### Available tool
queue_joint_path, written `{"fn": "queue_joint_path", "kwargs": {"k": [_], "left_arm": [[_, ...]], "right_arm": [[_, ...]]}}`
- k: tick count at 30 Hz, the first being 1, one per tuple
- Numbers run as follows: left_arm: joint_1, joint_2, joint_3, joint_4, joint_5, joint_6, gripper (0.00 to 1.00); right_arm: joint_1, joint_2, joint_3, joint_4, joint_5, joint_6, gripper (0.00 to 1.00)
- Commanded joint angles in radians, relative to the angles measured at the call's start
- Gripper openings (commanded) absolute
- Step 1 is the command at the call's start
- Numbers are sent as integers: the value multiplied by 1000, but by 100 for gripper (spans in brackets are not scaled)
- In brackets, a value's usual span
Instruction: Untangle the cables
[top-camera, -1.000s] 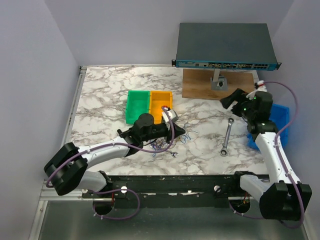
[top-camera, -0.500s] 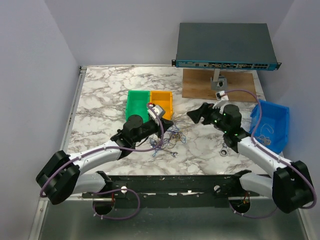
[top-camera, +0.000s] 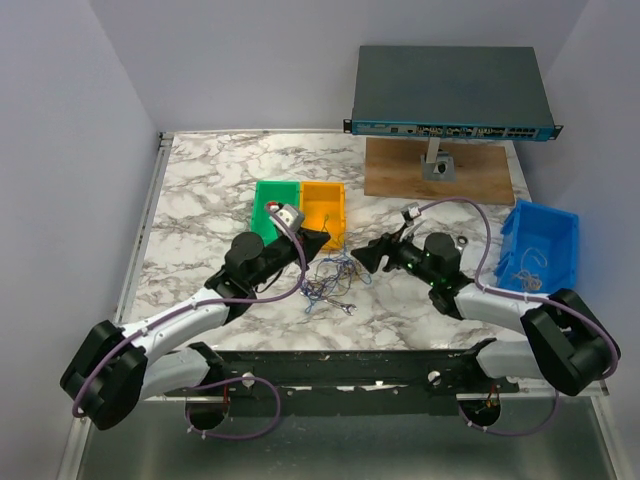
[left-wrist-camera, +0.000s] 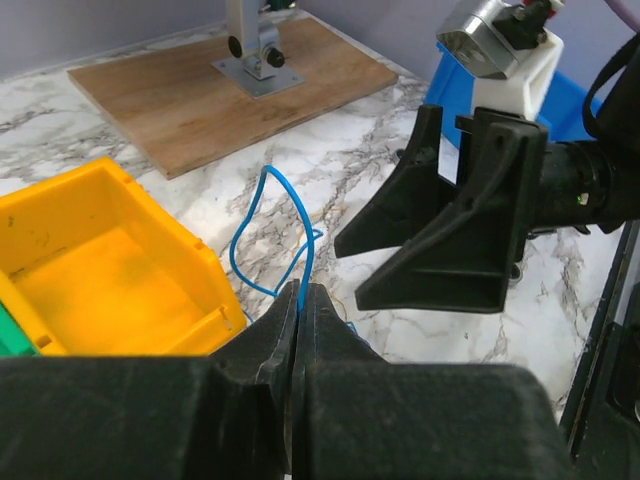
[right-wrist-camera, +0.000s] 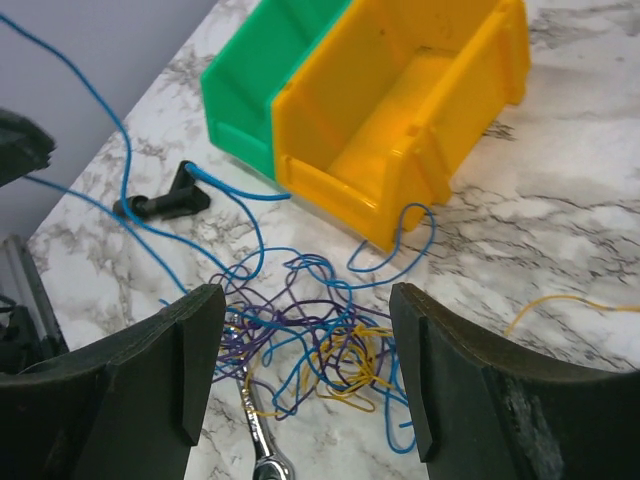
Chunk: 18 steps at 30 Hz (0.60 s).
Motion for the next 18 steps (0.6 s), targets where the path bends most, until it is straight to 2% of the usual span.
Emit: {"fn": "queue_joint_path", "kwargs": {"k": [1, 4, 11, 13, 16, 18], "left_arm": [[25, -56, -30, 30, -41, -24, 0], [28, -68, -32, 30, -35, -24, 0], [29, -68, -47, 87, 44, -33, 0], [30, -58, -46, 99, 68, -36, 0], [29, -49, -43, 103, 80, -36, 0], [29, -45, -42, 105, 85, -35, 0]], "right_arm": [[23, 14, -24, 142, -84, -47, 73], [44, 36, -16, 162, -132, -63, 71], [130, 96, 50, 97, -59, -141, 63], [150, 111, 69, 74, -25, -156, 54], [159, 92, 69, 68, 20, -154, 27], [160, 52, 51, 77, 54, -148, 15]]}}
